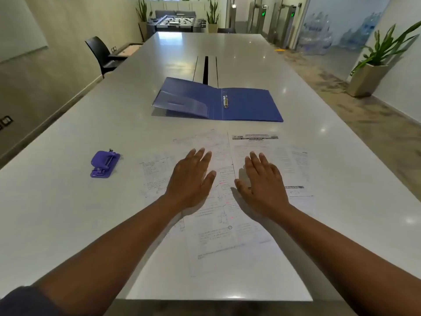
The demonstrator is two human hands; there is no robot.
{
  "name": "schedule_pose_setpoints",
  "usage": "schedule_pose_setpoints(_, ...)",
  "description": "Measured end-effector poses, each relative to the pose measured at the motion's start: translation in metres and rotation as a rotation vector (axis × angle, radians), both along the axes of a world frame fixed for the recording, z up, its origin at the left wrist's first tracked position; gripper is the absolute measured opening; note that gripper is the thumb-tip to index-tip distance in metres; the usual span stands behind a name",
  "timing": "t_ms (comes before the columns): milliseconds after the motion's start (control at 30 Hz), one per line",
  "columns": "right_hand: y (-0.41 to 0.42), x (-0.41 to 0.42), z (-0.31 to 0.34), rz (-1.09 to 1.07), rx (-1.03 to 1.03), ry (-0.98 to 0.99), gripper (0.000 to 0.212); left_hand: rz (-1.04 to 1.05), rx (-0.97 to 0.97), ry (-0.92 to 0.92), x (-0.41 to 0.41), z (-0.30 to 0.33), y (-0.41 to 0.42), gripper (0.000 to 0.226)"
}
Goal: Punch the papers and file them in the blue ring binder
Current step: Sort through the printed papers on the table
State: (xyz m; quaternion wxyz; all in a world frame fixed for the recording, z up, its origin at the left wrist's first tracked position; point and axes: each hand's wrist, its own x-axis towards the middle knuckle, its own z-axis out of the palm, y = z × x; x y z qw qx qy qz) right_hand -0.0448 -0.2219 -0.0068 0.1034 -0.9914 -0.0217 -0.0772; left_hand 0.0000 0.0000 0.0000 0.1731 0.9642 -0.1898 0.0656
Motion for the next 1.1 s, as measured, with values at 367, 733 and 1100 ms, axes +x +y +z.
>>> schedule_pose_setpoints(367, -0.003, -0.009, -0.020, -0.045, 0.099, 0.058, 0.096, -0.118, 0.134, 0.141, -0.006, -0.032, 0.009, 0.075)
schedule_pose_setpoints(733, -0.004, -0.011, -0.019, 0.000, 0.084, -0.040, 0.042, -0.110, 0.127, 0.108, -0.002, -0.039, 0.008, 0.079)
schedule_pose_setpoints(1100, -0.002, -0.016, -0.023, 0.044, 0.135, -0.200, 0.033, -0.124, 0.036, 0.078, -0.006, -0.041, 0.011, 0.076)
